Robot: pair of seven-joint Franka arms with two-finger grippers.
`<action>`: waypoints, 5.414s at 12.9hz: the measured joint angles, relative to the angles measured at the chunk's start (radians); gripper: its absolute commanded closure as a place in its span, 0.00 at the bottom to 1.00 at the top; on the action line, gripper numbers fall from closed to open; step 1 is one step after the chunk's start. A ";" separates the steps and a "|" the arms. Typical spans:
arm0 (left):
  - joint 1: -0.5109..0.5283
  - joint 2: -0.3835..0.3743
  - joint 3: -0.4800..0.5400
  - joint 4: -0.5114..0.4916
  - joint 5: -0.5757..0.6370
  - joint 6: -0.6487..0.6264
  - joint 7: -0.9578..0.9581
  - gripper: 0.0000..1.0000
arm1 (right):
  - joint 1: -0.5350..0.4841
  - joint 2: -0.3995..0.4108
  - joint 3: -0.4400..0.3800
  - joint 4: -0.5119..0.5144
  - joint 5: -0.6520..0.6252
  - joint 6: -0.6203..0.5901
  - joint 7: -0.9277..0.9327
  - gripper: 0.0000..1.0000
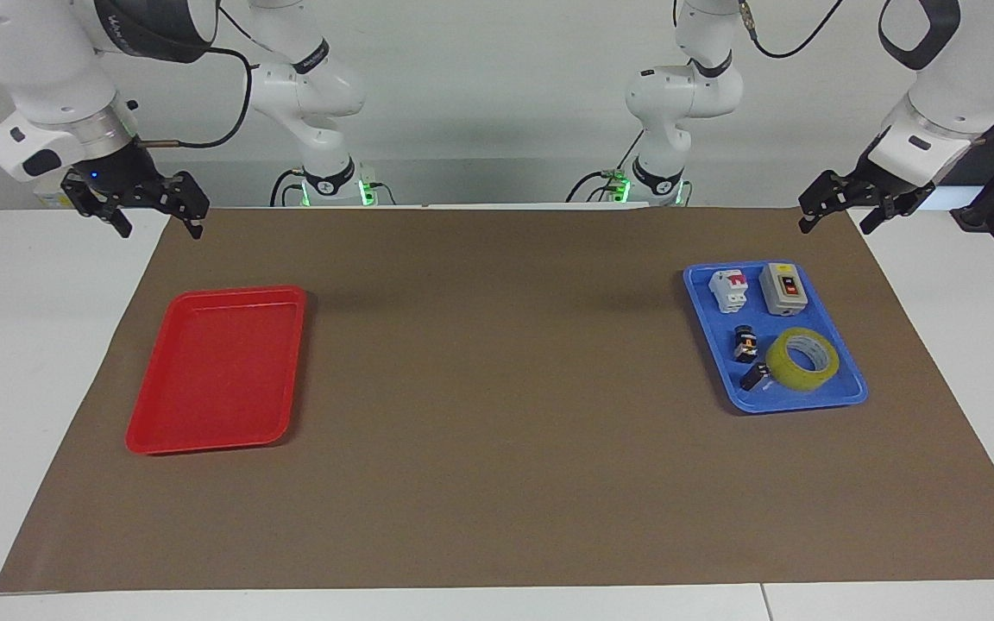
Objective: Place and move tape with both arms
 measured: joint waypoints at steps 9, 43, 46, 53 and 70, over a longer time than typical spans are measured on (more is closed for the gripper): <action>0.074 0.116 0.011 -0.044 0.001 0.268 0.050 0.00 | 0.000 0.000 0.000 -0.002 0.000 -0.001 0.000 0.00; 0.189 0.199 0.011 -0.506 0.001 0.807 0.057 1.00 | -0.001 0.000 0.000 -0.005 0.000 -0.001 0.000 0.00; 0.182 0.087 0.005 -0.446 0.001 0.651 0.056 1.00 | -0.001 0.000 0.000 -0.005 0.000 -0.001 0.000 0.00; -0.205 0.025 -0.013 -0.518 0.073 0.632 -0.469 1.00 | -0.001 0.000 0.000 -0.005 0.000 -0.001 0.000 0.00; -0.742 0.344 -0.013 -0.328 0.096 0.801 -0.963 0.16 | -0.001 0.000 0.000 -0.005 0.000 -0.001 0.000 0.00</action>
